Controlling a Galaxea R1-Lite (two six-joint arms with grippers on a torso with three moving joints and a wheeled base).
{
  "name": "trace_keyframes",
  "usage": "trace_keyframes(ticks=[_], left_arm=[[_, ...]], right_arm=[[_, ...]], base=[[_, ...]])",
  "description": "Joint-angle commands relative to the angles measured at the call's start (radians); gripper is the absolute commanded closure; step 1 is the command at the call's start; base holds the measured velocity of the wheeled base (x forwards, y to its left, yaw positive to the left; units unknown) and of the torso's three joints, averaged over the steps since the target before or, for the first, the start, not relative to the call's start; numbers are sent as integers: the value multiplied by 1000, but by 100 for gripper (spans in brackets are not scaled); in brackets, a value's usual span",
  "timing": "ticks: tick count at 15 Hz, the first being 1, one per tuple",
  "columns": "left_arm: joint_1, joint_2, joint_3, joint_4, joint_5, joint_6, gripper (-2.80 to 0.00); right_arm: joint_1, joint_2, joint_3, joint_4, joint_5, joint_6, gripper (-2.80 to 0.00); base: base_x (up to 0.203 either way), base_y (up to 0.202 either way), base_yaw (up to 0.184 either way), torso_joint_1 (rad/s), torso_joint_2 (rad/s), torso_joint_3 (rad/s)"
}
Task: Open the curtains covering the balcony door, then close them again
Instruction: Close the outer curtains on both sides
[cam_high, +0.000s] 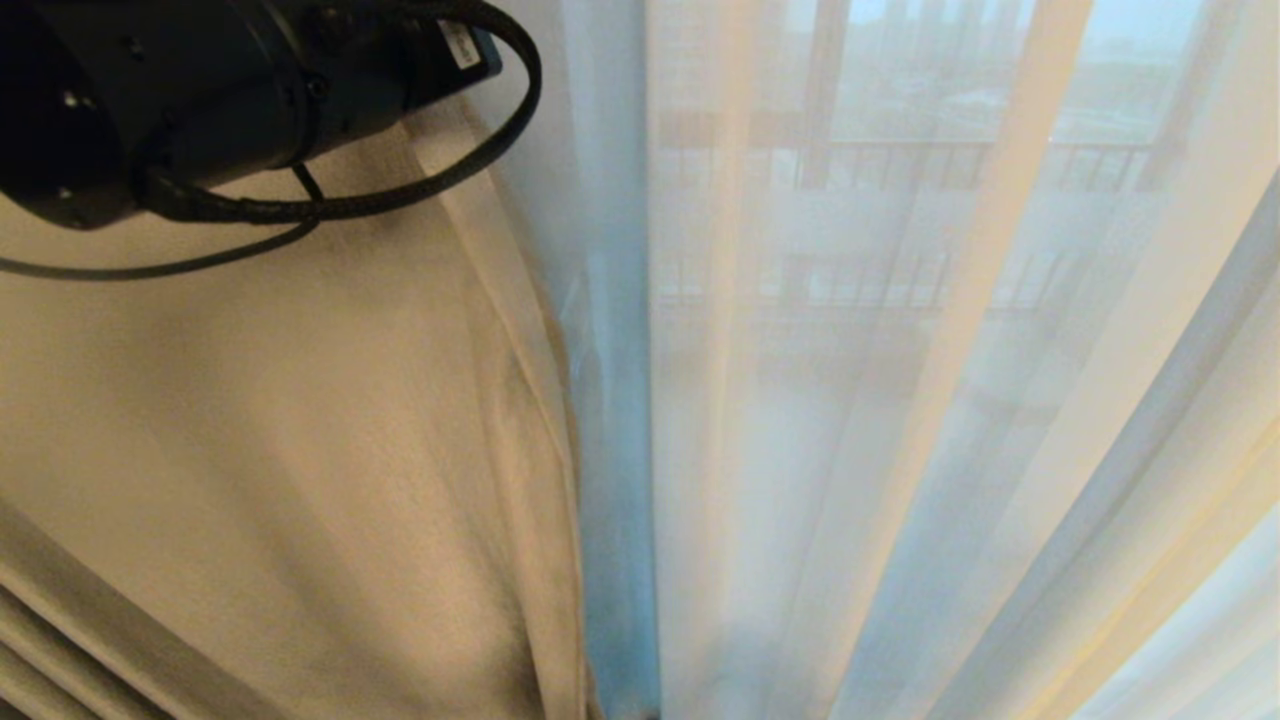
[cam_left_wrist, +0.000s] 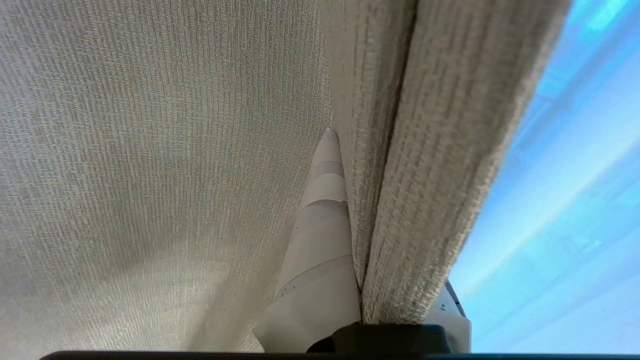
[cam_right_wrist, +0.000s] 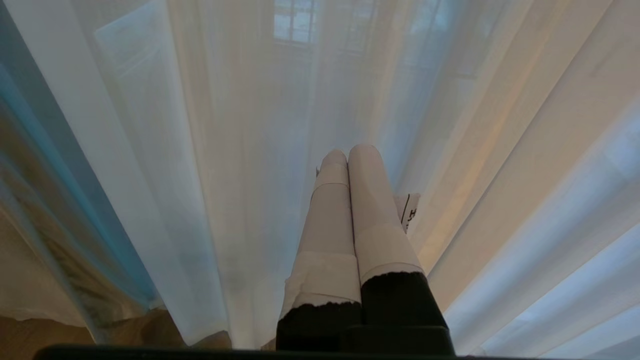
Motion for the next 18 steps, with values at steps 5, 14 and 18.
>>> trace_keyframes(ticks=[5,14,18], left_arm=[[-14,11,-1,-3,21,-2,0],[41,-49,19,4,34,6,0],[80,-104,78,9,27,17,0]], right_arm=[[0,1,0,0,1,-1,0],[0,1,0,0,1,-1,0],[0,1,0,0,1,-1,0]], base=[[0,0,0,0,0,0],[0,0,0,0,0,0],[0,0,0,0,0,0]])
